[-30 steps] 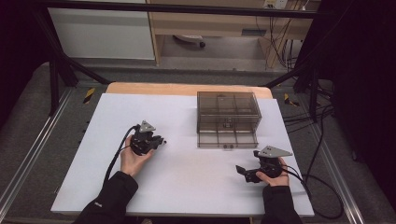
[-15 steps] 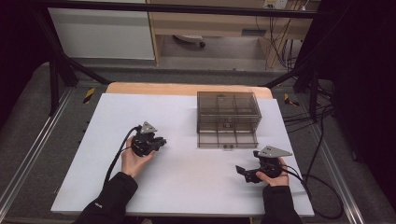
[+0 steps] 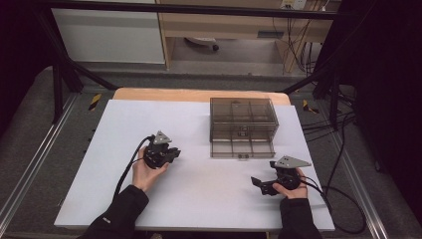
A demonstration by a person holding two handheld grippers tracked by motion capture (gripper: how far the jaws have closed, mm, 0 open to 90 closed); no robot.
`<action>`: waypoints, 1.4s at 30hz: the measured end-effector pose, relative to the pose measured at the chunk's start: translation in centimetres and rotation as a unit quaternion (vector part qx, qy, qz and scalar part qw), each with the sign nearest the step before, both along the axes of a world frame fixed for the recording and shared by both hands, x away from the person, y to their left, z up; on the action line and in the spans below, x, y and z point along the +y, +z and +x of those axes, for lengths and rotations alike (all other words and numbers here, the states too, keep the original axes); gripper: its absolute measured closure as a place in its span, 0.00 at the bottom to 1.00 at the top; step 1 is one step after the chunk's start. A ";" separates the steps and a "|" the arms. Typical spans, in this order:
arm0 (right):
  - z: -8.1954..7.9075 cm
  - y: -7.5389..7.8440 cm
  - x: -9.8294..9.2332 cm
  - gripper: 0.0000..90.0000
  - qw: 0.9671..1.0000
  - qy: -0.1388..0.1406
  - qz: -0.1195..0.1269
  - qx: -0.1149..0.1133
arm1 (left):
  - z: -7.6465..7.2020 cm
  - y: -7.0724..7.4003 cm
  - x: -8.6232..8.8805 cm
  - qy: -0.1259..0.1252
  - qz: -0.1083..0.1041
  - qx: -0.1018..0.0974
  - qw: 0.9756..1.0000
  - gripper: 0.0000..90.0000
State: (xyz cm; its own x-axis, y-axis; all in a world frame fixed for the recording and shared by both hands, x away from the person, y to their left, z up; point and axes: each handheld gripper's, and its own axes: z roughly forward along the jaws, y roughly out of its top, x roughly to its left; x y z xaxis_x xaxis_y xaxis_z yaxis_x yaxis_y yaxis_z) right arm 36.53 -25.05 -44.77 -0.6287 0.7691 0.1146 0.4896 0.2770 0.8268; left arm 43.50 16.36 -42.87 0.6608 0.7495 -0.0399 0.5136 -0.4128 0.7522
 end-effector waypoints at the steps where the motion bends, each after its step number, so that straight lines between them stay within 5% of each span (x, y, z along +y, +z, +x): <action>1: 0.0 0.0 0.0 0.01 1.000 0.000 0.000 -0.001 | 0.0 0.0 -0.1 -0.001 0.000 0.000 1.000 0.88; 42: 0.0 0.0 0.0 0.01 1.000 0.002 0.000 0.000 | -0.7 1.2 -4.8 -0.036 -0.018 0.009 0.999 0.88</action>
